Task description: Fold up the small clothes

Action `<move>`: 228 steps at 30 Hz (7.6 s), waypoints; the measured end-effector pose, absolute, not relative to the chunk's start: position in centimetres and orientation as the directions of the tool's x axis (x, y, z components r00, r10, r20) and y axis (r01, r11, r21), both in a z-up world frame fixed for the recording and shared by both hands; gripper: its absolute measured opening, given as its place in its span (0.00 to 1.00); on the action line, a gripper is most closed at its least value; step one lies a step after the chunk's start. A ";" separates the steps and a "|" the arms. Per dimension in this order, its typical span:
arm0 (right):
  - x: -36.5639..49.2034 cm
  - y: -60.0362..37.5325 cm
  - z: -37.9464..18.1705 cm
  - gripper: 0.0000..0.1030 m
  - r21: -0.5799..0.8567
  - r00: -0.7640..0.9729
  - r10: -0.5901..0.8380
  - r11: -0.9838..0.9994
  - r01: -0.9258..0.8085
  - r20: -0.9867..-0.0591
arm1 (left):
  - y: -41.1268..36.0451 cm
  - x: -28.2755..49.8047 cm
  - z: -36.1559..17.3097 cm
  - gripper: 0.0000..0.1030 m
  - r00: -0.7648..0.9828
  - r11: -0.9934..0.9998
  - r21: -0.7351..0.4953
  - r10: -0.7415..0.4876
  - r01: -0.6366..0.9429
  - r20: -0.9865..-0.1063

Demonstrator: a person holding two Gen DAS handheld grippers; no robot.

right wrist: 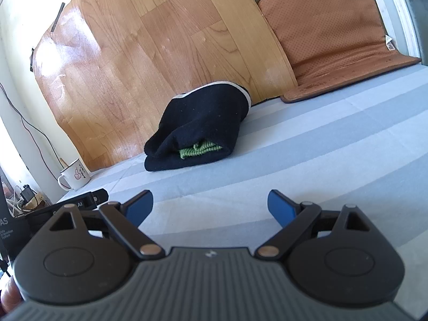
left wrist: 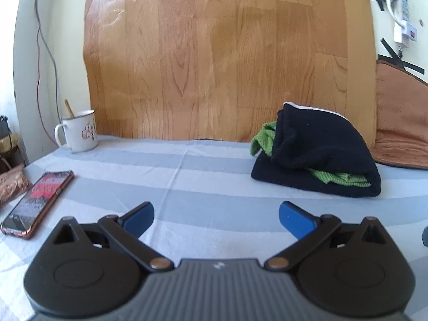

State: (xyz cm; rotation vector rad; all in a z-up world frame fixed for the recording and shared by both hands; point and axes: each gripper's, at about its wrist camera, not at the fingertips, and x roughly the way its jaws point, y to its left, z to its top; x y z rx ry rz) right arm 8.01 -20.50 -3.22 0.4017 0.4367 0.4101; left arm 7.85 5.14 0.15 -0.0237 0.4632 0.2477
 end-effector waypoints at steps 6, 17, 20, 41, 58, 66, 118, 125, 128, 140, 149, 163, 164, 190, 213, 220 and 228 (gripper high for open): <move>7.9 -20.5 -3.3 0.92 0.454 0.830 0.459 0.842 -0.292 -0.317 | 4.4 7.7 0.3 1.00 0.878 0.977 0.076 0.211 -0.197 -0.431; 8.0 -20.6 -3.2 0.92 0.453 0.830 0.457 0.843 -0.290 -0.319 | 4.5 7.2 0.6 1.00 0.889 0.987 0.052 0.159 -0.151 -0.429; 8.0 -20.5 -3.1 0.92 0.453 0.830 0.454 0.844 -0.286 -0.323 | 4.4 7.3 0.5 1.00 0.877 0.985 0.067 0.173 -0.160 -0.448; 8.0 -20.6 -3.1 0.92 0.454 0.830 0.453 0.845 -0.283 -0.325 | 4.2 7.8 -0.1 1.00 0.839 0.968 0.134 0.249 -0.210 -0.483; 8.1 -20.6 -3.1 0.92 0.456 0.829 0.455 0.843 -0.285 -0.324 | 4.2 8.1 -0.3 1.00 0.831 0.973 0.145 0.230 -0.181 -0.506; 8.1 -20.6 -3.1 0.92 0.456 0.829 0.455 0.843 -0.285 -0.324 | 4.3 8.1 -0.4 1.00 0.829 0.978 0.129 0.208 -0.164 -0.520; 8.3 -20.5 -3.3 0.92 0.467 0.822 0.459 0.840 -0.277 -0.337 | 4.6 8.2 -0.4 1.00 0.812 0.990 0.080 0.142 -0.118 -0.566; 8.3 -20.5 -3.3 0.92 0.467 0.822 0.458 0.840 -0.276 -0.338 | 4.7 8.4 -0.5 1.00 0.806 0.987 0.091 0.158 -0.130 -0.570; 8.4 -20.5 -3.3 0.92 0.467 0.822 0.459 0.840 -0.277 -0.338 | 4.7 8.5 -0.5 1.00 0.802 0.986 0.099 0.166 -0.134 -0.573; 8.3 -20.5 -3.3 0.92 0.467 0.822 0.458 0.840 -0.276 -0.338 | 4.7 8.7 -0.7 1.00 0.789 0.985 0.107 0.174 -0.138 -0.589; 8.3 -20.5 -3.3 0.92 0.467 0.822 0.458 0.840 -0.276 -0.337 | 4.6 8.7 -0.8 1.00 0.783 0.984 0.109 0.175 -0.137 -0.597; 8.3 -20.5 -3.2 0.92 0.467 0.822 0.459 0.840 -0.276 -0.339 | 4.7 9.1 -1.0 1.00 0.763 0.983 0.114 0.182 -0.143 -0.621; 8.3 -20.5 -3.2 0.92 0.467 0.822 0.458 0.840 -0.276 -0.338 | 4.8 9.1 -1.0 1.00 0.761 0.983 0.113 0.182 -0.143 -0.622; 8.4 -20.4 -3.3 0.92 0.468 0.819 0.460 0.839 -0.276 -0.342 | 4.9 9.5 -1.1 1.00 0.747 0.981 0.113 0.193 -0.157 -0.636; 8.4 -20.5 -3.2 0.92 0.469 0.818 0.462 0.839 -0.278 -0.342 | 4.7 9.4 -1.1 1.00 0.751 0.975 0.143 0.220 -0.168 -0.623; 8.4 -20.5 -3.2 0.92 0.469 0.818 0.462 0.839 -0.278 -0.342 | 4.6 9.4 -1.1 1.00 0.754 0.974 0.149 0.226 -0.169 -0.617; 8.4 -20.5 -3.2 0.92 0.469 0.818 0.463 0.838 -0.278 -0.342 | 4.6 9.4 -1.1 1.00 0.756 0.973 0.156 0.229 -0.168 -0.613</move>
